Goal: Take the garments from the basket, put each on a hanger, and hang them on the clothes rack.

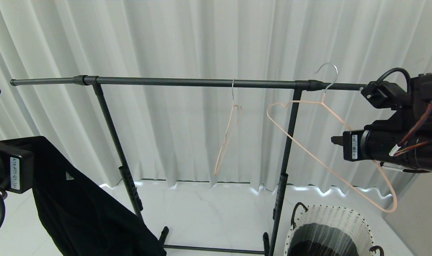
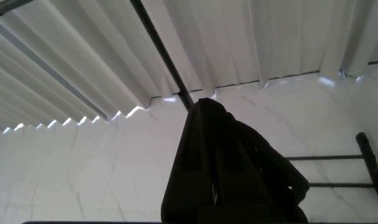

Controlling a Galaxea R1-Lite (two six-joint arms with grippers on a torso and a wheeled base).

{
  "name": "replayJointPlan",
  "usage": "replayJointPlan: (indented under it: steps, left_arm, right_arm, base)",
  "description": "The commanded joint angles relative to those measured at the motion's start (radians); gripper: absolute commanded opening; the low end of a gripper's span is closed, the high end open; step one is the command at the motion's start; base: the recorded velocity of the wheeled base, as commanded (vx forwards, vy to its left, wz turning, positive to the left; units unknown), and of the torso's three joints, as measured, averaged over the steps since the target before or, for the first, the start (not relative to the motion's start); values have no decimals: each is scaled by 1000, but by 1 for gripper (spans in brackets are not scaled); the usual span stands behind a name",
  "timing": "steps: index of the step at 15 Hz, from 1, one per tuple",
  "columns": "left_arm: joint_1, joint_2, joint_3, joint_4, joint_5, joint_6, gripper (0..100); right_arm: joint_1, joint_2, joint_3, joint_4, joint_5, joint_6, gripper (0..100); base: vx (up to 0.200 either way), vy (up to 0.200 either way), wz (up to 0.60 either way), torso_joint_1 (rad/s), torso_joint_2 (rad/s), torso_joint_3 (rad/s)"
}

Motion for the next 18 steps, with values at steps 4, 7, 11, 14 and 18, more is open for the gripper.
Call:
replayJointPlan:
  steps: [4, 7, 11, 14, 18]
  left_arm:
    - [-3, 2, 2, -2, -1, -1, 0]
    - [-46, 3, 14, -2, -3, -7, 0]
    - [-126, 16, 28, -2, -3, -11, 0]
    - [-184, 86, 25, -48, -4, -33, 0]
    - [-212, 302, -29, -170, 49, -217, 0]
  right_arm:
    - [73, -116, 65, 3, 2, -32, 0]
    - [114, -141, 108, 3, 6, -64, 0]
    - [203, -158, 160, -9, 6, -87, 0]
    - [287, -156, 233, -126, 22, -107, 0]
    - [387, -159, 277, -206, 101, -102, 0]
  base:
    - [-200, 0, 0, 0, 4, 4]
    - [-133, 0, 0, 0, -2, 3]
    - [0, 0, 0, 0, 0, 0]
    - [0, 0, 0, 0, 0, 0]
    - [0, 0, 0, 0, 0, 0]
